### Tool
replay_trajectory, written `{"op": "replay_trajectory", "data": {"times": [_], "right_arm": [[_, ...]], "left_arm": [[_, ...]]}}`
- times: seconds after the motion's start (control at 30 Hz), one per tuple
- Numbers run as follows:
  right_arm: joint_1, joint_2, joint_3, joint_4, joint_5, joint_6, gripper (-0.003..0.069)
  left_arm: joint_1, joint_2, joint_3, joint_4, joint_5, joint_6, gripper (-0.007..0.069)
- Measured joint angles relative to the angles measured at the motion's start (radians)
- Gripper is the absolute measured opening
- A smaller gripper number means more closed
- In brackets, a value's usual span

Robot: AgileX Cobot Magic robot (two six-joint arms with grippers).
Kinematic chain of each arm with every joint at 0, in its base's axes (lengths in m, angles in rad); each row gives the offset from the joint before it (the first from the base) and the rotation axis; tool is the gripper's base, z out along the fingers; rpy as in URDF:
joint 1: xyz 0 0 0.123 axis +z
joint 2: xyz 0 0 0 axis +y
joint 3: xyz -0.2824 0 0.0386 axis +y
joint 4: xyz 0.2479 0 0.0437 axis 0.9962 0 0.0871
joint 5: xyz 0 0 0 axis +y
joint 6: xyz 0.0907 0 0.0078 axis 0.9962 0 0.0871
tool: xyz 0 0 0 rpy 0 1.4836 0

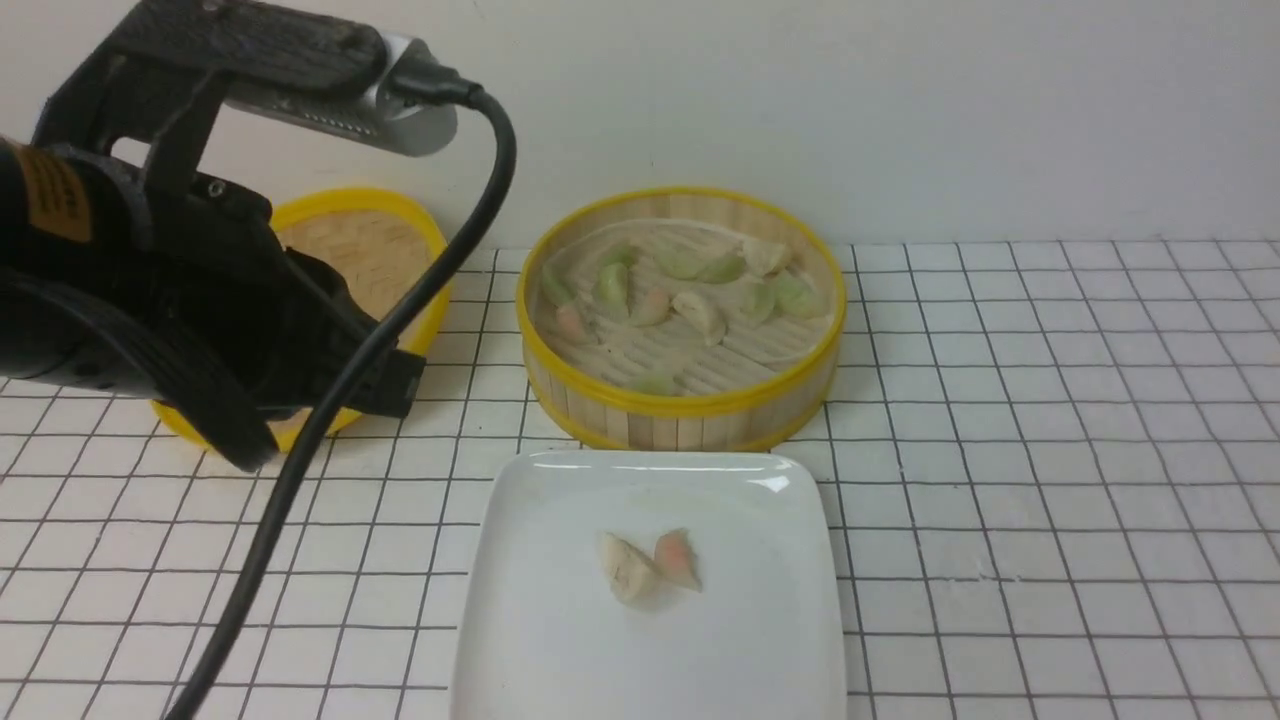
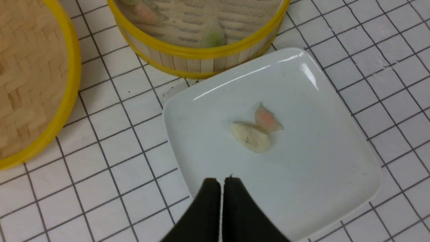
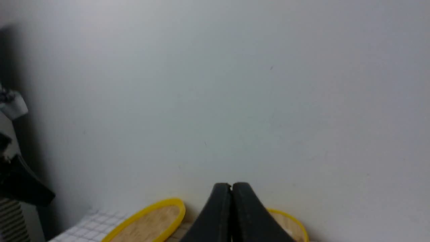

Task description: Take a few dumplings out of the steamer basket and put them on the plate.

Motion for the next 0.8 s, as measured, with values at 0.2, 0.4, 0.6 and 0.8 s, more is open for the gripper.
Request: {"op": "replay_trajectory", "data": {"times": [0.2, 0.4, 0.6, 0.8], "right_arm": [[0.000, -0.023, 0.061, -0.219, 0.023, 0.274, -0.0015], [0.000, -0.023, 0.065, -0.294, 0.032, 0.319, -0.0015], [0.000, -0.023, 0.065, -0.303, 0.033, 0.322, -0.0015], [0.000, -0.023, 0.065, -0.303, 0.033, 0.318, -0.0015]], "left_arm": [[-0.004, -0.050, 0.028, -0.018, -0.069, 0.000, -0.0006], [-0.006, -0.332, 0.243, -0.014, -0.161, -0.010, -0.0006], [-0.006, -0.704, 0.527, -0.010, -0.434, -0.012, -0.0006], [-0.006, -0.951, 0.667, -0.010, -0.530, -0.012, -0.0006]]}}
